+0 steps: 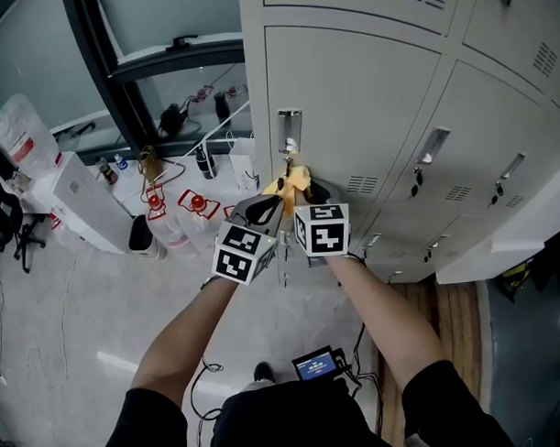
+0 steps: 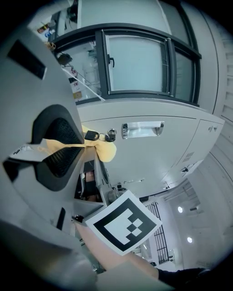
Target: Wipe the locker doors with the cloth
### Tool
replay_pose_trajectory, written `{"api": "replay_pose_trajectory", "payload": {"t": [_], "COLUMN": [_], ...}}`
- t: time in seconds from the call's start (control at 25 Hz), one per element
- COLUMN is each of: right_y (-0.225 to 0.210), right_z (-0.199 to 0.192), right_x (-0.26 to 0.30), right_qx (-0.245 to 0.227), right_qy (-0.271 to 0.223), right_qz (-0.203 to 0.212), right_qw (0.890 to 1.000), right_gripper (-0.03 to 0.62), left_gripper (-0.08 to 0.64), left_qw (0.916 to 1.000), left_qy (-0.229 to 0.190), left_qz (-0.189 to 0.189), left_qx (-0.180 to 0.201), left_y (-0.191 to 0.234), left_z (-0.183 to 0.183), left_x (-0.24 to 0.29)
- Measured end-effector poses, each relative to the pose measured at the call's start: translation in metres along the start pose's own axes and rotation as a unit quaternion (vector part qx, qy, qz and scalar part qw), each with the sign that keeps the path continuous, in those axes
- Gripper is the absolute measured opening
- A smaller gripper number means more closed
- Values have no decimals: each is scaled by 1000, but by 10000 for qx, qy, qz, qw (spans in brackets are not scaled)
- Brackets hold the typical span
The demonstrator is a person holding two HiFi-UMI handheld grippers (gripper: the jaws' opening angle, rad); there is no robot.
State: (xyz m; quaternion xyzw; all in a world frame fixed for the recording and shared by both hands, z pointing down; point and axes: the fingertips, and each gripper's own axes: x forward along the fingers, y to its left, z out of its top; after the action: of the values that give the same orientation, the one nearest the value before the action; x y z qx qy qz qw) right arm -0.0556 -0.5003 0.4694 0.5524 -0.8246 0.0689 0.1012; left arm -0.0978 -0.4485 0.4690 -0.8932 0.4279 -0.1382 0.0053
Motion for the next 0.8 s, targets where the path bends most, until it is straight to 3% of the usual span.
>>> {"api": "replay_pose_trajectory", "payload": {"t": [0.8], "right_y": [-68], "right_z": [-3], "right_x": [-34], "right_qx": [62], "right_qy": [-44], "right_qz": [-412], "right_qw": [9991], "right_gripper": [67], "left_gripper": [34], "left_qw": [9993], "left_qy": [-88], "left_qz": [-354], "left_qx": [86], "left_y": [-50], "left_z": [19], "left_x": [38]}}
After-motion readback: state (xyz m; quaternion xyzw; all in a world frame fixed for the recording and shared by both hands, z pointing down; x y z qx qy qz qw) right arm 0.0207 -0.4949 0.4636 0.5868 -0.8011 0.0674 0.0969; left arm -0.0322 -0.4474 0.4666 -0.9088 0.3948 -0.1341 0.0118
